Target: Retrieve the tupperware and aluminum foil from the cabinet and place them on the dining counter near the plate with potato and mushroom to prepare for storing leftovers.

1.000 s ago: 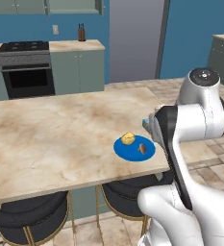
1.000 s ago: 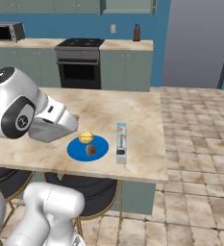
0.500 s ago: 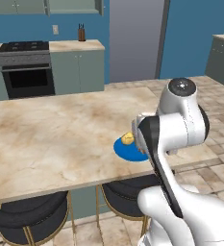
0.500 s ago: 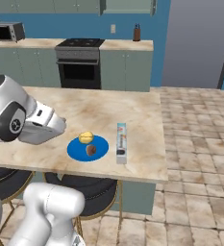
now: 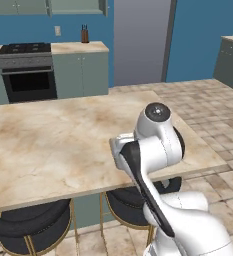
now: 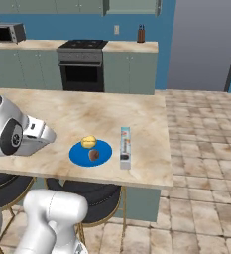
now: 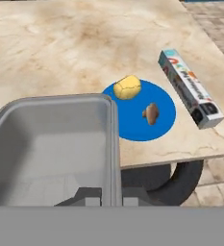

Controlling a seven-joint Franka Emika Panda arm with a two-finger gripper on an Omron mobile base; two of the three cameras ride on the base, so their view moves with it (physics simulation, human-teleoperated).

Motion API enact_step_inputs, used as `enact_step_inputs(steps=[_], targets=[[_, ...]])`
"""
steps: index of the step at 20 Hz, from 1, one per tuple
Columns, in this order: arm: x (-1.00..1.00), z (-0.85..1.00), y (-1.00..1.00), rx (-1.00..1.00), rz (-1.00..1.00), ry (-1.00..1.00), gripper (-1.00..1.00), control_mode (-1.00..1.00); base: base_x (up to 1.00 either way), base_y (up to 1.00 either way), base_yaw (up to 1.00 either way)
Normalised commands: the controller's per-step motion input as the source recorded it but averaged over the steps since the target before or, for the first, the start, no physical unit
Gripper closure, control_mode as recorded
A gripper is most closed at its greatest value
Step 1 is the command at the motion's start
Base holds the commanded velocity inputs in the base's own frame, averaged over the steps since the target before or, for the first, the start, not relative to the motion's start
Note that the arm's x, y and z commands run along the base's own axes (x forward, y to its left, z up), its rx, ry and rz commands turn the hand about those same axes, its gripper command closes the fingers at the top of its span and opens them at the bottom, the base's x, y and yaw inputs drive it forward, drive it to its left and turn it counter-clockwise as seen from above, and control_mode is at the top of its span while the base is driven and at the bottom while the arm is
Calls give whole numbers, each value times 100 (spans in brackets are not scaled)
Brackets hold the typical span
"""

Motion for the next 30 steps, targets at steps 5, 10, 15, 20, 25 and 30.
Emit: enact_step_inputs(steps=[5, 10, 15, 20, 25, 30], targets=[[71, -32, 19, 0, 2, 0, 100, -100, 0, 0, 0], [71, -25, 2, 0, 0, 0, 100, -100, 0, 0, 0], [67, -34, 14, 0, 0, 0, 100, -100, 0, 0, 0], [52, -44, 31, 0, 0, 2, 100, -100, 0, 0, 0], [29, -47, 13, 0, 0, 3, 100, -100, 0, 0, 0], [22, -42, 0, 0, -3, 3, 100, -100, 0, 0, 0]])
